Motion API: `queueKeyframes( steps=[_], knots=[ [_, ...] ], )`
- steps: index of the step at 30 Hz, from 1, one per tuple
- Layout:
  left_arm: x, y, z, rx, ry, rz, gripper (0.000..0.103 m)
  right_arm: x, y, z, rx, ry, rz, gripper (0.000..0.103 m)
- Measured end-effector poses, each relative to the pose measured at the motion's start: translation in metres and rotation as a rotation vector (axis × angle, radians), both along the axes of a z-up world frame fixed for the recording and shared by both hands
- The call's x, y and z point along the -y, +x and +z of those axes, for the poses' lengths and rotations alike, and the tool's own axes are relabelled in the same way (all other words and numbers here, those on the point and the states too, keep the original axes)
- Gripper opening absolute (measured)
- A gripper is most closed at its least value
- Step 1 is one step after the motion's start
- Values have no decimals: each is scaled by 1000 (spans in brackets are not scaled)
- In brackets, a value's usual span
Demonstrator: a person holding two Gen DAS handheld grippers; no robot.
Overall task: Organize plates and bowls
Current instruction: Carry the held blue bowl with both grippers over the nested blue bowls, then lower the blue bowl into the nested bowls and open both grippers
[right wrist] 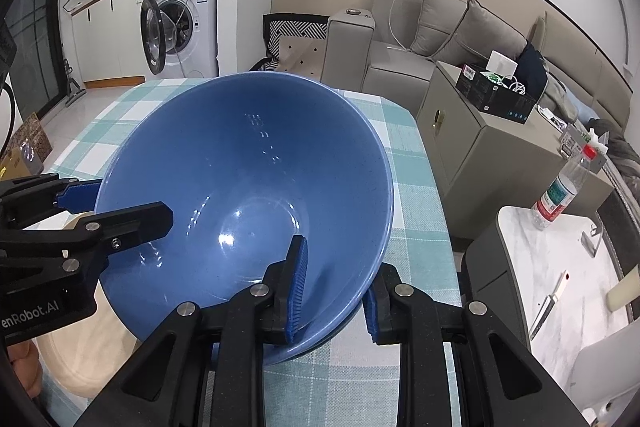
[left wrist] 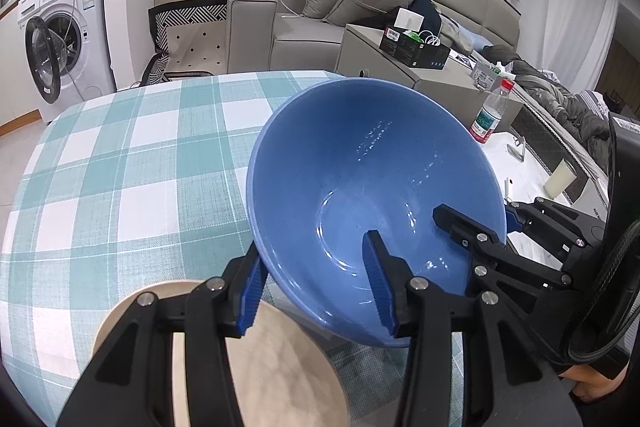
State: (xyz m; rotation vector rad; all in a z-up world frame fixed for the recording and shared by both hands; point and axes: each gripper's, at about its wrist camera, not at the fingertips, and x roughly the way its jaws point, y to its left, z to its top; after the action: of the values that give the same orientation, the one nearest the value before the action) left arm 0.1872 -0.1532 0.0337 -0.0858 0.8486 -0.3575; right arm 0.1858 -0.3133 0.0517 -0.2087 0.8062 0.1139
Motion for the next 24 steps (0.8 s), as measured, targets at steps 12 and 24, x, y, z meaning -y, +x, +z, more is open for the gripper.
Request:
queueKeyframes(
  steps=[12,24],
  knots=[
    [-2,2,0,8,6,-2,57,8,-4,1,12,53,9,30],
    [-11,-2,7,47,-12,5,85,34,-23,15,101,155,27,73]
  ],
)
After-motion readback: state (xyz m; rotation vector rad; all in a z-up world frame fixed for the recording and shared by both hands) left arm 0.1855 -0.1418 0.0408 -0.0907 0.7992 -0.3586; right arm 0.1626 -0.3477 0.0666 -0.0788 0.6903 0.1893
